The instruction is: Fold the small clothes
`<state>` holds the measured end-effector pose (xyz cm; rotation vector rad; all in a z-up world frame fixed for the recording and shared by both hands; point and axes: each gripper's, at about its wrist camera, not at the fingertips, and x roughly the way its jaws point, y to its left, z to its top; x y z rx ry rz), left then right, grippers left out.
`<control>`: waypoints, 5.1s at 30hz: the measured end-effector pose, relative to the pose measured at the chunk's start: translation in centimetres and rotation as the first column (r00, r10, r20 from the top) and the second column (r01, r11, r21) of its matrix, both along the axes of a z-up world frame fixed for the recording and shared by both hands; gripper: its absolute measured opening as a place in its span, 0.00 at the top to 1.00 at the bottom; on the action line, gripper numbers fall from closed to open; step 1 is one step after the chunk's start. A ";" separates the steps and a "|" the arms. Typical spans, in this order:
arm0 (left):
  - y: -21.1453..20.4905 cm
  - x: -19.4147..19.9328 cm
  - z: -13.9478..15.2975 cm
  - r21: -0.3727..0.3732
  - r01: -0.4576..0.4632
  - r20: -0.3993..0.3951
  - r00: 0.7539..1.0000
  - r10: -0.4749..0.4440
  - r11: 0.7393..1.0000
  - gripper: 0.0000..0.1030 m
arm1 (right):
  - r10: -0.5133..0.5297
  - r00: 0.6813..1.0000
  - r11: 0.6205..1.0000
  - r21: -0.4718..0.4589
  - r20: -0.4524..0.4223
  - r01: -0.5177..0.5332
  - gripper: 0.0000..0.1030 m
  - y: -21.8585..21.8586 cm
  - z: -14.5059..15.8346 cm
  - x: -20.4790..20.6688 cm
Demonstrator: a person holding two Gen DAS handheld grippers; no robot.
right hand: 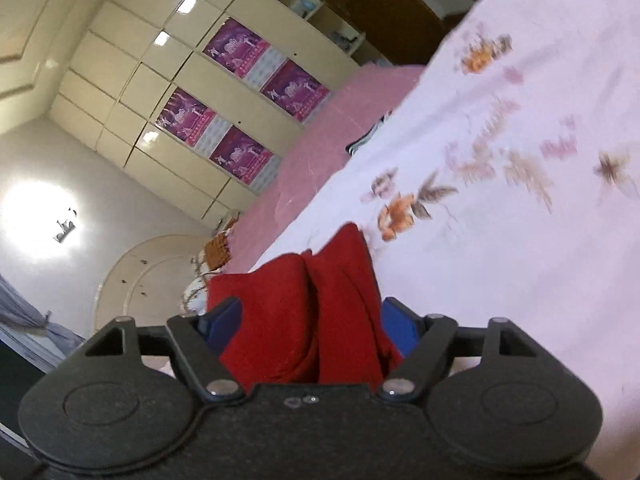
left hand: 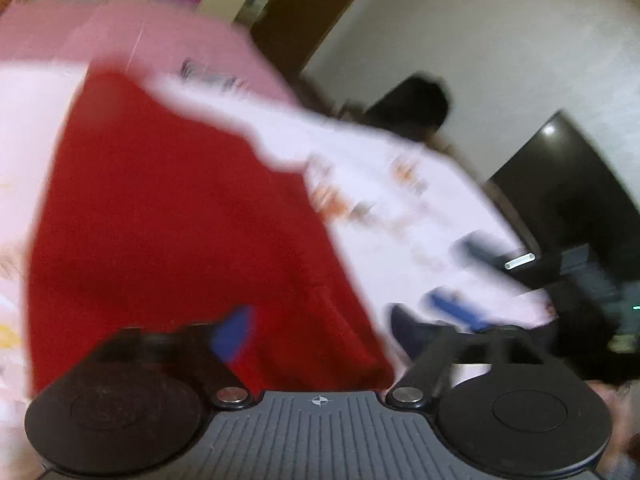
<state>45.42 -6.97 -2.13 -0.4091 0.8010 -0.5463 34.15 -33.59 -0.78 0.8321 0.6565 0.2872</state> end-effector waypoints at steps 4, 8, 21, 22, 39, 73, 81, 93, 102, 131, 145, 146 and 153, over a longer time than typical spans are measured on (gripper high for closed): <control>6.7 -1.6 2.5 -0.065 -0.107 0.076 0.991 0.112 0.992 0.14 | 0.092 0.995 0.994 0.068 -0.030 -0.089 0.28 1.8 -1.4 0.6; 12.5 -0.5 0.3 0.087 -0.282 0.014 0.959 0.282 0.956 0.15 | 0.156 0.986 0.986 0.062 -0.056 -0.152 0.30 4.4 -2.4 1.7; 11.0 0.8 -4.8 0.106 -0.232 -0.082 0.967 0.241 0.967 0.14 | 0.269 0.950 0.950 -0.119 -0.161 -0.290 0.62 9.4 -3.7 6.2; 11.3 1.1 -4.8 0.108 -0.227 -0.082 0.968 0.236 0.968 0.14 | 0.280 0.949 0.945 -0.131 -0.145 -0.299 0.62 9.6 -3.2 6.1; 8.3 4.9 -0.4 0.156 -0.221 0.050 0.975 0.216 0.963 0.16 | 0.409 0.902 0.683 -0.702 0.138 -0.202 0.86 15.3 4.3 2.7; 6.2 10.7 -2.6 0.186 -0.163 0.027 0.987 0.161 0.969 0.16 | 0.242 0.965 0.919 -0.343 0.102 -0.195 0.88 4.4 -3.0 13.3; 4.1 11.9 -3.6 0.255 -0.146 0.022 0.989 0.145 0.956 0.10 | 0.211 0.968 0.789 -0.609 0.132 -0.089 0.90 6.3 -4.8 10.0; 6.1 9.8 -0.3 0.255 -0.256 0.126 0.965 0.230 0.932 0.06 | 0.276 0.942 0.682 -0.729 0.189 -0.053 0.64 8.7 0.9 7.5; 3.8 9.2 -1.6 0.365 -0.164 0.056 0.986 0.155 0.916 0.06 | 0.420 0.908 0.509 -0.825 -0.010 -0.244 0.60 14.4 -0.9 9.0; 3.5 -4.4 -1.5 0.306 -0.124 0.000 0.991 0.131 0.944 0.07 | 0.419 0.907 0.528 -0.799 -0.050 -0.288 0.62 12.6 -0.6 -1.7; 4.0 -6.8 -2.2 0.350 -0.148 -0.010 0.987 0.162 0.925 0.07 | 0.344 0.939 0.535 -0.817 -0.022 -0.216 0.58 12.2 -1.5 -3.5; 4.1 -6.9 -2.3 0.346 -0.148 -0.015 0.986 0.163 0.926 0.07 | 0.338 0.939 0.520 -0.818 -0.066 -0.244 0.58 12.2 -2.1 -3.1; 4.3 -7.2 -1.9 0.348 -0.147 -0.009 0.987 0.160 0.926 0.07 | 0.318 0.948 0.584 -0.786 -0.008 -0.202 0.49 11.4 -1.4 -3.3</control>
